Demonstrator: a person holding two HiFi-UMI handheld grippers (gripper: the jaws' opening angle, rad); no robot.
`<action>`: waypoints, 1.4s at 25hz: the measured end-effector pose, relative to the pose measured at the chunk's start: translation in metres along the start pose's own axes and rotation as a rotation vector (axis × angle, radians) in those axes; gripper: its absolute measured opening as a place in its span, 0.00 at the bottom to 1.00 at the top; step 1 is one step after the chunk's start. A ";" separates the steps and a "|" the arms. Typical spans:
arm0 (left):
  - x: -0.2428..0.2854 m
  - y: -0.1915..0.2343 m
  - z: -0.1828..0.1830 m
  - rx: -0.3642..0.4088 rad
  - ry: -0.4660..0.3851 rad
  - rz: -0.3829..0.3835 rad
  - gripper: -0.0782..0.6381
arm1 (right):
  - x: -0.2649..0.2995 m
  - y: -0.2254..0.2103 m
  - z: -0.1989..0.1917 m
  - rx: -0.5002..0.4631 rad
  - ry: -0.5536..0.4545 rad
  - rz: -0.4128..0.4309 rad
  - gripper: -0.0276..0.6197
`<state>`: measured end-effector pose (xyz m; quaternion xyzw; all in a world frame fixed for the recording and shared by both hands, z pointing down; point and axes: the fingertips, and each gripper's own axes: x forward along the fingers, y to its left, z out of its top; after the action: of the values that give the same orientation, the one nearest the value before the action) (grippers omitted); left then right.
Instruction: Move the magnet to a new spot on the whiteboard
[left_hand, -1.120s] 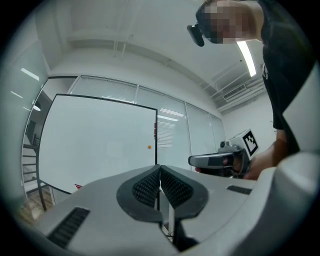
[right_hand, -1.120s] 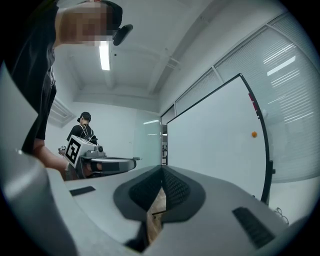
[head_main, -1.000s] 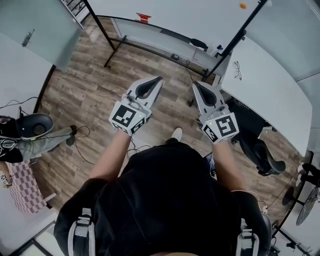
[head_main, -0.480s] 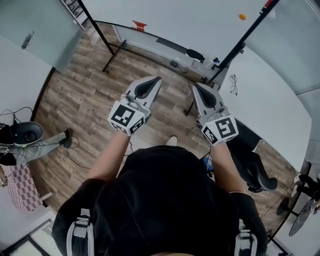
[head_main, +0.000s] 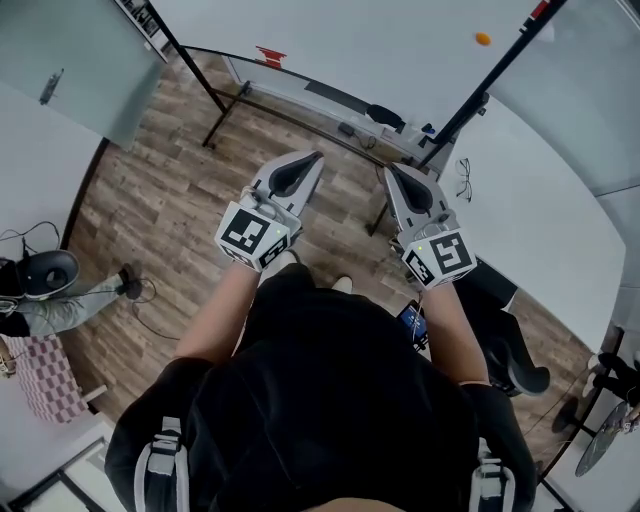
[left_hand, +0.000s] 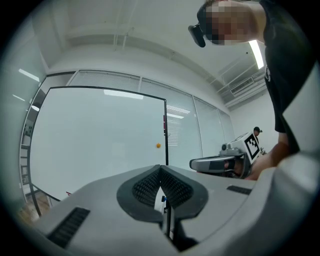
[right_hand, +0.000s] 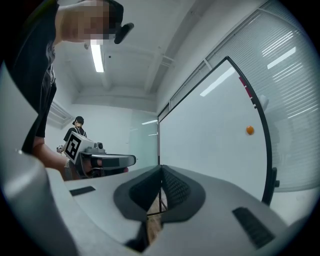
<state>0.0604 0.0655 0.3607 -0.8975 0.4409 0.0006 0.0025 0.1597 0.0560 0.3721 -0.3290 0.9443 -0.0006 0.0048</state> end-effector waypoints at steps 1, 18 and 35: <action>0.004 0.003 -0.002 -0.004 0.000 -0.005 0.12 | 0.003 -0.003 -0.002 0.002 0.003 -0.005 0.03; 0.078 0.105 -0.005 0.020 -0.018 -0.277 0.12 | 0.117 -0.057 -0.015 0.019 0.028 -0.218 0.03; 0.125 0.204 -0.018 -0.007 0.000 -0.546 0.12 | 0.192 -0.079 -0.025 0.040 0.062 -0.535 0.03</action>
<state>-0.0246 -0.1578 0.3771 -0.9832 0.1825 0.0014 -0.0007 0.0577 -0.1254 0.3954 -0.5666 0.8232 -0.0305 -0.0182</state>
